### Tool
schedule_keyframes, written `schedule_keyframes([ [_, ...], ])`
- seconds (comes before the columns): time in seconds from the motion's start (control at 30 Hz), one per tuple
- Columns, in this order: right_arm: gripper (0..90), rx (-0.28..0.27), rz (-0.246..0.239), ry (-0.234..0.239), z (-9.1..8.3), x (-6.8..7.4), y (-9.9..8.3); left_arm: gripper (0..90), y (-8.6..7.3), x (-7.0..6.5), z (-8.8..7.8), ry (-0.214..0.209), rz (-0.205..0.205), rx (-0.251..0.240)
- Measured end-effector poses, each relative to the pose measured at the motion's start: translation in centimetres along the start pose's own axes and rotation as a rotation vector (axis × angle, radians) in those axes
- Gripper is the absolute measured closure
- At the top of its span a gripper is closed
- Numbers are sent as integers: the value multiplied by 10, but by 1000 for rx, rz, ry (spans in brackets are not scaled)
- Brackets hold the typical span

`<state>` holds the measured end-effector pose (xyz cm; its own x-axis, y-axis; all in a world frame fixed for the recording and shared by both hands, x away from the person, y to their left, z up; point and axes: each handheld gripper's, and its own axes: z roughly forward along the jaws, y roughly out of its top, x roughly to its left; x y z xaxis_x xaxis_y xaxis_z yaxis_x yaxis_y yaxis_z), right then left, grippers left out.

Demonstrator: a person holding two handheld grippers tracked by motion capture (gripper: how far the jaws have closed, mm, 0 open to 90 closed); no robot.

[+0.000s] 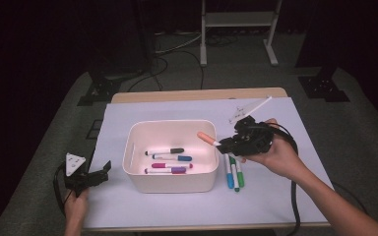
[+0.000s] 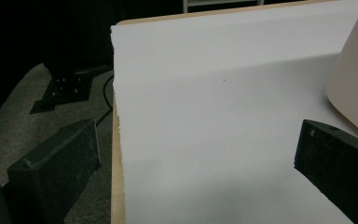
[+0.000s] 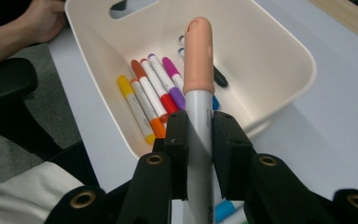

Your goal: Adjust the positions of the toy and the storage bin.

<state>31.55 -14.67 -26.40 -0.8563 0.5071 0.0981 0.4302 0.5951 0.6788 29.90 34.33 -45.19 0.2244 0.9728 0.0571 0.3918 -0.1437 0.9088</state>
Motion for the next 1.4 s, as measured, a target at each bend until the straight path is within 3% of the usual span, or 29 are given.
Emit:
schedule_keyframes([
  [0.73, 760, 53, -102, 129, 50, 23, 45, 0, 0, 0, 0, -2, 0, 2],
  [1.4, 760, 104, -143, 214, 99, 36, 63, 0, 0, 0, 0, -4, -4, 2],
])
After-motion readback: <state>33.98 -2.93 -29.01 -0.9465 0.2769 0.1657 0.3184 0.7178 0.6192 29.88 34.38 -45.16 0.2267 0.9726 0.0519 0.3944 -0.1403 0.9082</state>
